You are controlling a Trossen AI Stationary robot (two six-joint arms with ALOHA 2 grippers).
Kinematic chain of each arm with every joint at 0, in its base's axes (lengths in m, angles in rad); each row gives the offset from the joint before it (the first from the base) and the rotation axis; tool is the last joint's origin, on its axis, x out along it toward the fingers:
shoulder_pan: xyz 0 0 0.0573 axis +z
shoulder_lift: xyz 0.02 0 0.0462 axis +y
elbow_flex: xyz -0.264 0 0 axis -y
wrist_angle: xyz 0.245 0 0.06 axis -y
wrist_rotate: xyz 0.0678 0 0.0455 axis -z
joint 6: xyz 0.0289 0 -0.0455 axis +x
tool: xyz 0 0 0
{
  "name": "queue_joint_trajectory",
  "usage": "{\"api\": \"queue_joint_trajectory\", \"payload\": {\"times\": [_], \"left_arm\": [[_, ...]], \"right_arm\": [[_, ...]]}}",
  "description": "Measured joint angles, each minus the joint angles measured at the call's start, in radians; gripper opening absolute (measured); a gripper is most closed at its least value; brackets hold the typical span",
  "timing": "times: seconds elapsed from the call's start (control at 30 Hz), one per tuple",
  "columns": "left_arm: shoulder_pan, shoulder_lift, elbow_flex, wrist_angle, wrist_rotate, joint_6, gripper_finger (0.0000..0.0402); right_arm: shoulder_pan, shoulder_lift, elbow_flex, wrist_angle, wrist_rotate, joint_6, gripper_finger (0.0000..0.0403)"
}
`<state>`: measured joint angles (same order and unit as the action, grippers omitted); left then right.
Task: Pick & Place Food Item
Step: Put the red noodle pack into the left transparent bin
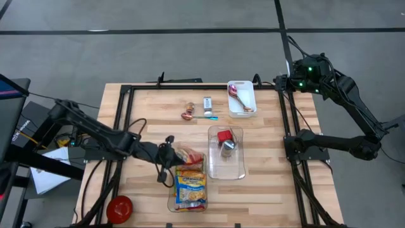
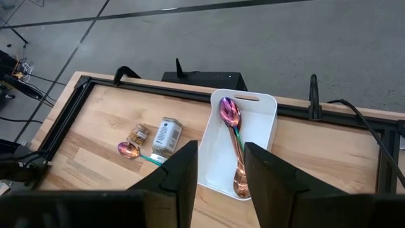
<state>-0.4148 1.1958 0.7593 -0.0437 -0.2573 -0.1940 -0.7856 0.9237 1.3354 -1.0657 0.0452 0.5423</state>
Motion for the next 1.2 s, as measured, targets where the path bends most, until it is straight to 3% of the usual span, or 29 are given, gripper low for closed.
{"api": "queue_joint_trajectory", "payload": {"times": [0.3, 0.53, 0.9, 1.0, 1.2], "left_arm": [[-0.013, 0.074, 0.000, 0.065, 0.001, -0.106, 0.0000], [-0.034, 0.174, 0.000, 0.165, -0.007, -0.276, 0.0000], [-0.104, 0.330, 0.147, 0.169, -0.052, -0.522, 0.0001], [-0.111, 0.337, 0.147, 0.101, -0.050, -0.621, 0.0013], [-0.156, 0.309, 0.147, 0.066, -0.020, -0.645, 0.0069]], "right_arm": [[0.016, 0.000, 0.000, -0.016, -0.001, -0.009, 0.0122], [0.063, -0.001, 0.000, -0.083, -0.011, -0.030, 0.0122], [0.148, -0.003, 0.000, -0.125, -0.011, -0.049, 0.0122], [0.166, -0.003, 0.000, -0.124, -0.011, -0.054, 0.0122], [0.202, -0.003, 0.000, -0.124, -0.011, -0.055, 0.0122]]}}
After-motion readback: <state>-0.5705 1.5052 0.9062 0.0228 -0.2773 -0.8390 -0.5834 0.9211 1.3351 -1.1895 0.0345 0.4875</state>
